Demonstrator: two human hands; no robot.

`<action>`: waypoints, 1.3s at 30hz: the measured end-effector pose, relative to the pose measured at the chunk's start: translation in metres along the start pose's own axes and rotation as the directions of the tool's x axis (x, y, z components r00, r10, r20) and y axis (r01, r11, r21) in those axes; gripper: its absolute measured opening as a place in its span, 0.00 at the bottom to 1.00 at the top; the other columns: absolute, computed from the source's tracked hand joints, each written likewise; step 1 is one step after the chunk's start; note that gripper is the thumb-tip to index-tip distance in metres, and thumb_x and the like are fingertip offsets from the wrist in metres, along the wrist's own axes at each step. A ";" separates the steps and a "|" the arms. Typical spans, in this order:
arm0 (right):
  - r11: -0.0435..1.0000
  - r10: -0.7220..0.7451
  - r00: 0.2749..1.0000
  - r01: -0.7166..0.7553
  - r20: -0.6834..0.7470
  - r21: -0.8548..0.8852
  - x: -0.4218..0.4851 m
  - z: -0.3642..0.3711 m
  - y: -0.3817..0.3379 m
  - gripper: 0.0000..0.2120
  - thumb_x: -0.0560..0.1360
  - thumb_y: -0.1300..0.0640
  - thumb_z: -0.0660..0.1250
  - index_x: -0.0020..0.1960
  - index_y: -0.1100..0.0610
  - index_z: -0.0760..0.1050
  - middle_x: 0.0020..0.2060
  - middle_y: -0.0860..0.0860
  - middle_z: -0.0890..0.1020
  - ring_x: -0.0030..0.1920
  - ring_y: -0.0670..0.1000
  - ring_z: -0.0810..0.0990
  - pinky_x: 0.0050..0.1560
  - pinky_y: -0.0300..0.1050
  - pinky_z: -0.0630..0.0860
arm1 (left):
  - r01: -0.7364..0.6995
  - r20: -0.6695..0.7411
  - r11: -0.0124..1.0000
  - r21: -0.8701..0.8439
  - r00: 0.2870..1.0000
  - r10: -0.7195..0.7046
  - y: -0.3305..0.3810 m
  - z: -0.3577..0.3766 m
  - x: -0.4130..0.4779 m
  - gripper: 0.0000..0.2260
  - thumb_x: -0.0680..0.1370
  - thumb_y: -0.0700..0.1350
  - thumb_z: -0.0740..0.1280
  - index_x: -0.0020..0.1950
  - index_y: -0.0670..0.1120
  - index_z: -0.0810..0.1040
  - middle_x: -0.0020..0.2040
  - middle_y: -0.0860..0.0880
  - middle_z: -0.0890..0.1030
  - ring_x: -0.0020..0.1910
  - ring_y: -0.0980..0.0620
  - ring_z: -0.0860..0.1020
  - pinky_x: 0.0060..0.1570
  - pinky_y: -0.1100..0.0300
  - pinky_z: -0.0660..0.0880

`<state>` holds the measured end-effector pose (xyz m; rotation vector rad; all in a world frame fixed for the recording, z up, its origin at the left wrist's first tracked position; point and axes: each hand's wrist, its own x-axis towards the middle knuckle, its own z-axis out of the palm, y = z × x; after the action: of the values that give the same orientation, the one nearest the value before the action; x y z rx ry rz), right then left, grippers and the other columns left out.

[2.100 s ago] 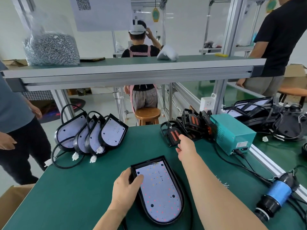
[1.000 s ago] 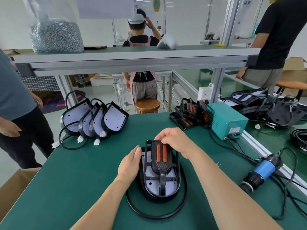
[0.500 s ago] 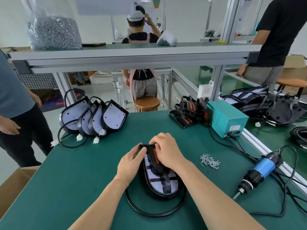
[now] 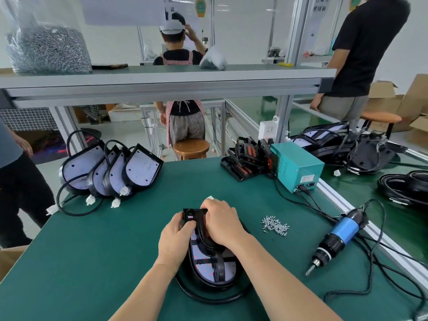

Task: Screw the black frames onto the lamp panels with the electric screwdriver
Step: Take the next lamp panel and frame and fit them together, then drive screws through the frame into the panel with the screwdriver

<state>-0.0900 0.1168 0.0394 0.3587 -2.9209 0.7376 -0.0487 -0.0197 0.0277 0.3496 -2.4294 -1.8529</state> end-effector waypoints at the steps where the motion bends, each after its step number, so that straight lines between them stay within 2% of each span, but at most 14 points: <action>1: 1.000 0.000 1.000 0.000 0.001 0.025 -0.001 -0.001 0.001 0.15 0.81 0.61 0.53 0.60 0.54 0.75 0.58 0.53 0.79 0.57 0.60 0.75 0.55 0.55 0.68 | -0.004 -0.004 1.000 -0.008 1.000 0.004 0.000 0.000 0.000 0.13 0.67 0.53 0.64 0.46 0.52 0.81 0.42 0.50 0.84 0.47 0.45 0.80 0.55 0.43 0.77; 5: 0.969 0.041 0.998 -0.027 -0.053 0.247 -0.008 -0.012 0.010 0.15 0.82 0.61 0.58 0.66 0.56 0.76 0.64 0.53 0.79 0.65 0.55 0.74 0.66 0.47 0.69 | -0.037 0.011 0.999 -0.030 0.999 0.038 -0.001 -0.001 0.000 0.11 0.68 0.52 0.64 0.44 0.51 0.82 0.40 0.49 0.84 0.42 0.46 0.79 0.54 0.42 0.77; 7: 0.952 0.088 0.987 -0.044 -0.134 0.302 -0.018 -0.026 0.023 0.14 0.81 0.61 0.62 0.66 0.55 0.77 0.63 0.50 0.78 0.65 0.50 0.73 0.63 0.39 0.66 | -0.056 0.023 0.998 -0.041 0.998 0.057 -0.001 -0.002 -0.001 0.12 0.68 0.53 0.65 0.46 0.51 0.83 0.41 0.53 0.85 0.43 0.48 0.80 0.57 0.42 0.77; 10: 0.918 0.238 0.937 -0.132 -0.255 0.373 -0.039 -0.057 0.057 0.13 0.79 0.58 0.65 0.63 0.51 0.78 0.57 0.46 0.77 0.60 0.47 0.76 0.61 0.40 0.68 | -0.073 0.041 0.997 -0.039 0.996 0.074 0.002 -0.003 -0.004 0.18 0.68 0.61 0.65 0.51 0.53 0.84 0.45 0.55 0.86 0.50 0.50 0.83 0.61 0.45 0.76; 13: 0.892 0.411 0.836 -0.287 -0.364 0.349 -0.066 -0.092 0.104 0.10 0.79 0.55 0.67 0.59 0.52 0.79 0.54 0.48 0.78 0.53 0.47 0.78 0.53 0.42 0.69 | -0.084 0.028 0.996 -0.029 0.996 0.084 0.002 -0.003 -0.005 0.22 0.69 0.66 0.64 0.54 0.54 0.83 0.47 0.57 0.86 0.52 0.53 0.82 0.62 0.48 0.75; 16: 0.825 0.565 0.679 -0.480 -0.469 0.298 -0.095 -0.119 0.151 0.12 0.78 0.50 0.69 0.54 0.58 0.78 0.51 0.55 0.79 0.50 0.53 0.75 0.49 0.46 0.68 | -0.085 -0.013 0.996 -0.009 0.996 0.084 0.003 -0.001 -0.006 0.19 0.71 0.65 0.64 0.51 0.55 0.82 0.45 0.62 0.85 0.53 0.56 0.81 0.60 0.52 0.75; 19: 0.688 0.710 0.557 -0.679 -0.431 0.256 -0.122 -0.133 0.184 0.19 0.77 0.43 0.68 0.46 0.60 0.73 0.47 0.60 0.78 0.45 0.59 0.73 0.44 0.51 0.70 | -0.066 -0.049 0.997 -0.024 0.997 0.065 0.006 -0.002 -0.007 0.25 0.69 0.65 0.65 0.60 0.54 0.80 0.45 0.66 0.82 0.56 0.56 0.80 0.62 0.55 0.72; 22: 0.596 0.788 0.511 -0.773 -0.343 0.217 -0.135 -0.129 0.197 0.25 0.78 0.40 0.67 0.49 0.63 0.68 0.45 0.62 0.78 0.45 0.62 0.76 0.44 0.54 0.72 | -0.067 -0.047 0.997 -0.037 0.997 0.066 0.006 -0.004 -0.006 0.34 0.65 0.69 0.64 0.64 0.50 0.79 0.50 0.60 0.83 0.56 0.56 0.80 0.65 0.52 0.73; 25: 0.589 0.803 0.523 -0.768 -0.285 0.250 -0.126 -0.118 0.190 0.33 0.75 0.36 0.69 0.55 0.64 0.61 0.50 0.63 0.79 0.53 0.65 0.78 0.47 0.54 0.71 | -0.069 -0.037 0.997 -0.032 0.997 0.068 0.009 -0.004 -0.006 0.32 0.65 0.68 0.65 0.61 0.51 0.81 0.51 0.58 0.85 0.57 0.52 0.81 0.64 0.52 0.74; 28: 0.599 0.800 0.533 -0.737 -0.277 0.312 -0.111 -0.114 0.181 0.34 0.72 0.42 0.74 0.55 0.59 0.55 0.43 0.57 0.78 0.46 0.62 0.77 0.44 0.52 0.70 | -0.074 -0.039 0.997 0.000 0.996 0.074 0.016 -0.003 -0.002 0.31 0.66 0.68 0.63 0.61 0.52 0.83 0.52 0.53 0.84 0.59 0.47 0.79 0.68 0.50 0.71; 30: 0.565 0.825 0.494 -0.734 -0.275 0.376 -0.107 -0.112 0.179 0.32 0.70 0.46 0.75 0.55 0.58 0.56 0.37 0.54 0.75 0.39 0.58 0.75 0.40 0.50 0.68 | -0.105 -0.079 0.981 0.162 0.990 0.119 0.023 -0.001 0.002 0.30 0.69 0.67 0.62 0.65 0.52 0.81 0.56 0.48 0.80 0.61 0.45 0.72 0.71 0.49 0.65; 33: 0.498 0.866 0.421 -0.683 -0.270 0.534 -0.109 -0.105 0.178 0.32 0.66 0.44 0.75 0.55 0.56 0.58 0.38 0.52 0.74 0.35 0.52 0.73 0.38 0.50 0.69 | -0.218 -0.156 0.901 0.375 0.943 0.293 0.046 0.007 0.002 0.18 0.76 0.55 0.72 0.64 0.51 0.80 0.58 0.46 0.75 0.62 0.45 0.66 0.69 0.49 0.64; 36: 0.400 0.893 0.408 -0.525 -0.190 0.751 -0.109 -0.100 0.175 0.30 0.60 0.42 0.71 0.53 0.57 0.65 0.40 0.52 0.76 0.37 0.53 0.75 0.37 0.48 0.70 | -0.487 0.047 0.723 0.489 0.843 0.536 0.073 0.029 -0.004 0.04 0.75 0.47 0.74 0.50 0.52 0.85 0.49 0.51 0.82 0.56 0.45 0.73 0.61 0.48 0.69; 39: 0.253 0.871 0.486 -0.324 -0.069 0.912 -0.104 -0.098 0.174 0.20 0.64 0.48 0.74 0.48 0.57 0.73 0.41 0.56 0.77 0.39 0.57 0.74 0.42 0.51 0.72 | -0.660 0.383 0.517 0.545 0.745 0.546 0.091 0.064 -0.010 0.03 0.76 0.47 0.71 0.45 0.53 0.85 0.44 0.56 0.83 0.54 0.49 0.73 0.58 0.52 0.69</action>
<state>-0.0291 0.3331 0.0298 -1.0039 -1.7708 1.9054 -0.0635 0.0659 0.0979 -0.6201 -2.7128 -0.7132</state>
